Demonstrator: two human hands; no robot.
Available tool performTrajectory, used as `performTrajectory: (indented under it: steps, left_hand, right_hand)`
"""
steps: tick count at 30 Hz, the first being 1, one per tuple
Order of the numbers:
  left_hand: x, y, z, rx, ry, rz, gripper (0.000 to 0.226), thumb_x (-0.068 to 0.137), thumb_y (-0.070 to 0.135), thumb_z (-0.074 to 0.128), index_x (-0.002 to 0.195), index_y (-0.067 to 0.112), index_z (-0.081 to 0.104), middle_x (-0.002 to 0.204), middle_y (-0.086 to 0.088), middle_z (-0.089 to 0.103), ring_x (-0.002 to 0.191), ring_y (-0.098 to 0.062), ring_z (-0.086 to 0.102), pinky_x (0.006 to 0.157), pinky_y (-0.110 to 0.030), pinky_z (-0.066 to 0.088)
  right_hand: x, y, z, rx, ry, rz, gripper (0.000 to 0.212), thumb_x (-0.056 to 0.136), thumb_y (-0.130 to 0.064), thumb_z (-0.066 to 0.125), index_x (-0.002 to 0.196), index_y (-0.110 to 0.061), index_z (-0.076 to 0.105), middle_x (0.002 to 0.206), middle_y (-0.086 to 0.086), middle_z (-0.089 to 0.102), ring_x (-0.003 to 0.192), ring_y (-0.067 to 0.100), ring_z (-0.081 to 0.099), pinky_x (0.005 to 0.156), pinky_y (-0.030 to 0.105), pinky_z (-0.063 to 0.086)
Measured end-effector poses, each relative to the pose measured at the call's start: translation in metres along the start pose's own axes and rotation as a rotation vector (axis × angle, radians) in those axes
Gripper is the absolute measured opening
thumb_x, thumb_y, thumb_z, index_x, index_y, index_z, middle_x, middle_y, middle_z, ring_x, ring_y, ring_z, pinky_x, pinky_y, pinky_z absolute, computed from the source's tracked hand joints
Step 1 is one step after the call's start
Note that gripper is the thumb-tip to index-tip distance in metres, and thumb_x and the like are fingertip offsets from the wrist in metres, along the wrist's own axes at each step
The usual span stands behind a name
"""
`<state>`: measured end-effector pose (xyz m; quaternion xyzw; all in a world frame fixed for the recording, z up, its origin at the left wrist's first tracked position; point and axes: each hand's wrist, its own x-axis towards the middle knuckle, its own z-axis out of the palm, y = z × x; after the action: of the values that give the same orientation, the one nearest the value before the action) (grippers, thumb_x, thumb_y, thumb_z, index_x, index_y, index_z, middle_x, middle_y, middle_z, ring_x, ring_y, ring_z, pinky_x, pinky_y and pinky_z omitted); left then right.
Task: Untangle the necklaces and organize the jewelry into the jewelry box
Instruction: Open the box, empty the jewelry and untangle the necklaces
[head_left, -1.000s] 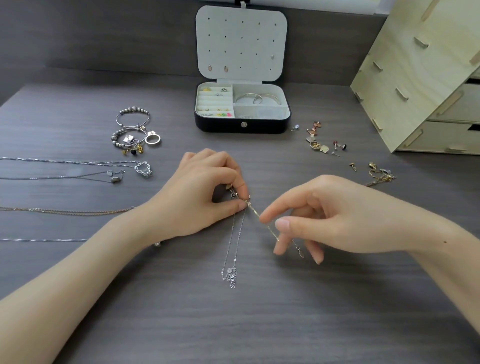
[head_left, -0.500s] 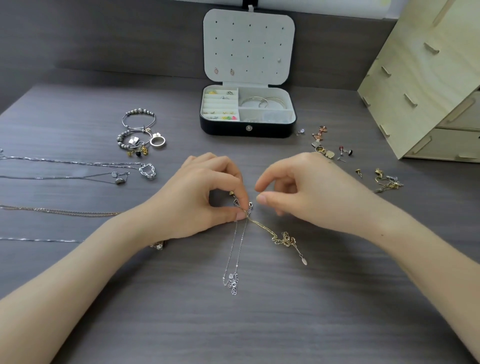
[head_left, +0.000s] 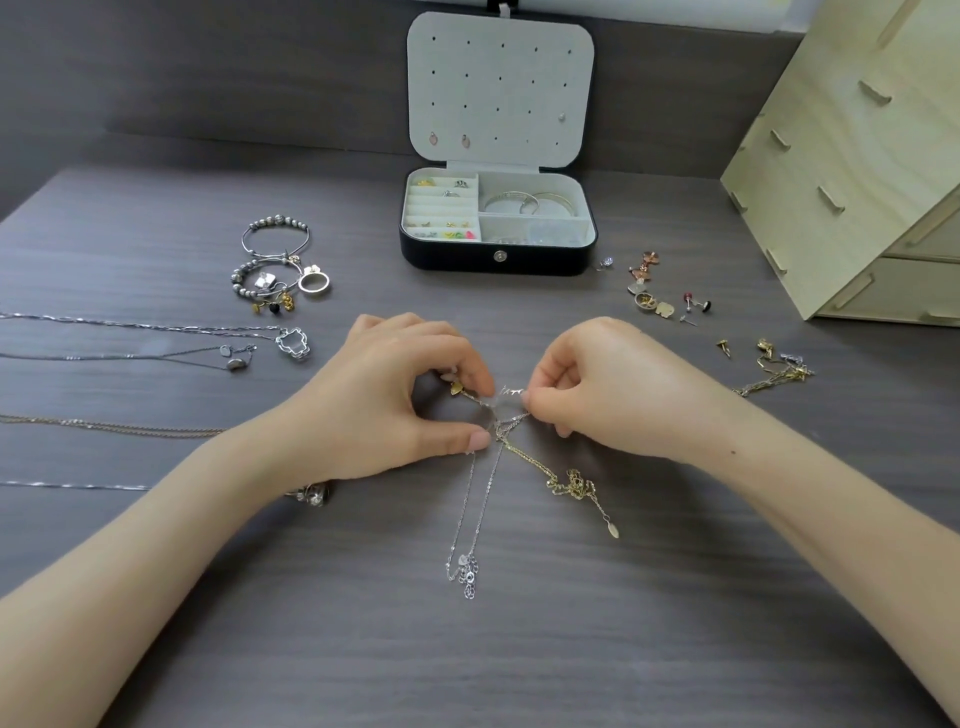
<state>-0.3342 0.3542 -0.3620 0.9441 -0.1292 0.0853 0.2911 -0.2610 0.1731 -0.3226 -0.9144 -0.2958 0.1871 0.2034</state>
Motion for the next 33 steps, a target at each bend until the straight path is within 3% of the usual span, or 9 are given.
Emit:
performTrajectory:
  steps: [6, 17, 21, 25, 29, 33]
  left_hand:
    - [-0.001, 0.001, 0.000, 0.028, 0.025, -0.017, 0.035, 0.062, 0.066, 0.056, 0.089, 0.044, 0.054, 0.093, 0.019, 0.057, 0.092, -0.002, 0.046, 0.091, -0.026, 0.025]
    - [-0.003, 0.001, 0.000, 0.122, 0.060, -0.017, 0.041, 0.063, 0.067, 0.056, 0.092, 0.039, 0.062, 0.099, 0.017, 0.054, 0.097, -0.008, 0.045, 0.088, -0.030, 0.023]
    - [-0.004, 0.003, -0.002, 0.143, 0.078, -0.003, 0.033, 0.068, 0.062, 0.056, 0.090, 0.038, 0.064, 0.103, 0.014, 0.054, 0.098, -0.008, 0.045, 0.088, -0.030, 0.023]
    - [-0.003, 0.006, -0.004, 0.147, 0.090, 0.006, 0.022, 0.075, 0.051, 0.052, 0.083, 0.039, 0.069, 0.102, 0.012, 0.056, 0.096, -0.011, 0.046, 0.087, -0.038, 0.028]
    - [-0.003, 0.006, -0.004, 0.188, 0.111, 0.035, 0.020, 0.077, 0.044, 0.054, 0.082, 0.039, 0.072, 0.098, 0.010, 0.058, 0.089, -0.016, 0.049, 0.084, -0.038, 0.029]
    - [-0.002, 0.007, -0.002, 0.222, 0.135, 0.064, 0.020, 0.080, 0.038, 0.054, 0.085, 0.041, 0.073, 0.094, 0.008, 0.059, 0.084, -0.017, 0.050, 0.081, -0.035, 0.028]
  right_hand:
    - [0.000, 0.009, -0.004, 0.058, 0.065, 0.044, 0.020, 0.083, -0.020, 0.057, 0.068, -0.013, 0.067, 0.061, -0.001, 0.068, 0.050, 0.010, 0.055, 0.039, 0.011, 0.037]
    - [0.013, 0.014, -0.001, 0.150, 0.156, -0.006, 0.016, 0.086, -0.026, 0.059, 0.072, -0.020, 0.063, 0.061, -0.006, 0.064, 0.049, 0.000, 0.050, 0.045, 0.010, 0.036]
    - [0.020, 0.013, -0.002, 0.122, 0.159, -0.050, 0.015, 0.086, -0.026, 0.059, 0.073, -0.021, 0.063, 0.061, -0.007, 0.063, 0.052, 0.001, 0.051, 0.048, 0.011, 0.035]
    - [0.030, 0.010, -0.001, 0.061, 0.162, -0.096, 0.014, 0.088, -0.025, 0.059, 0.075, -0.021, 0.062, 0.063, -0.010, 0.058, 0.055, 0.002, 0.048, 0.059, 0.024, 0.039]
    - [0.034, 0.009, 0.001, 0.002, 0.172, -0.121, 0.008, 0.087, -0.027, 0.060, 0.080, -0.023, 0.061, 0.067, -0.012, 0.056, 0.068, 0.008, 0.051, 0.067, 0.026, 0.040]
    - [0.020, 0.006, 0.000, 0.068, 0.164, -0.158, 0.015, 0.079, -0.038, 0.067, 0.075, -0.024, 0.062, 0.063, -0.009, 0.060, 0.058, 0.003, 0.052, 0.062, 0.027, 0.043]
